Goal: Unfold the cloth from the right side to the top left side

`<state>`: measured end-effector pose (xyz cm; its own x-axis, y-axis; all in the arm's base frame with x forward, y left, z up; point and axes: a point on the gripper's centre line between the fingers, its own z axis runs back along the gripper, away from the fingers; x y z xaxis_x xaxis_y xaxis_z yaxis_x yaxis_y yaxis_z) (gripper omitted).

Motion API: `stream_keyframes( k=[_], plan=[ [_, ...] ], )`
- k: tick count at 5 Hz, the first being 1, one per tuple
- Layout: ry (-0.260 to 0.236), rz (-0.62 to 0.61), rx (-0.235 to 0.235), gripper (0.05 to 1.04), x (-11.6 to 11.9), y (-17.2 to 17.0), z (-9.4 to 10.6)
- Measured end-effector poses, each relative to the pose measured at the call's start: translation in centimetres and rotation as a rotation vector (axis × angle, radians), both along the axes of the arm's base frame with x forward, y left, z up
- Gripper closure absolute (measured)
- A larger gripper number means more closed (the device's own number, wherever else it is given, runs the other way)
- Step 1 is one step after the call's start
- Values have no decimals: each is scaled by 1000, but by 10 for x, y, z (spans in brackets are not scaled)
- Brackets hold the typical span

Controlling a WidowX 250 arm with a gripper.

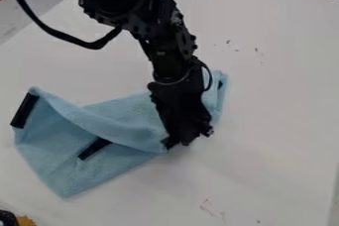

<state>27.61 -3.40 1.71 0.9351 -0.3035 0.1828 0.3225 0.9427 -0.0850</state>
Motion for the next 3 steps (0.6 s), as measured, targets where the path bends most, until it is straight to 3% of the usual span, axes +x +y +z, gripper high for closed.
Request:
stream_keyframes(
  k=[1, 2, 3],
  plan=[
    [14, -9, 43, 928, 2, -1, 10],
    [-13, -44, 120, 1008, 14, 10, 41],
    [-32, -63, 157, 1017, 29, 39, 59]
  ],
)
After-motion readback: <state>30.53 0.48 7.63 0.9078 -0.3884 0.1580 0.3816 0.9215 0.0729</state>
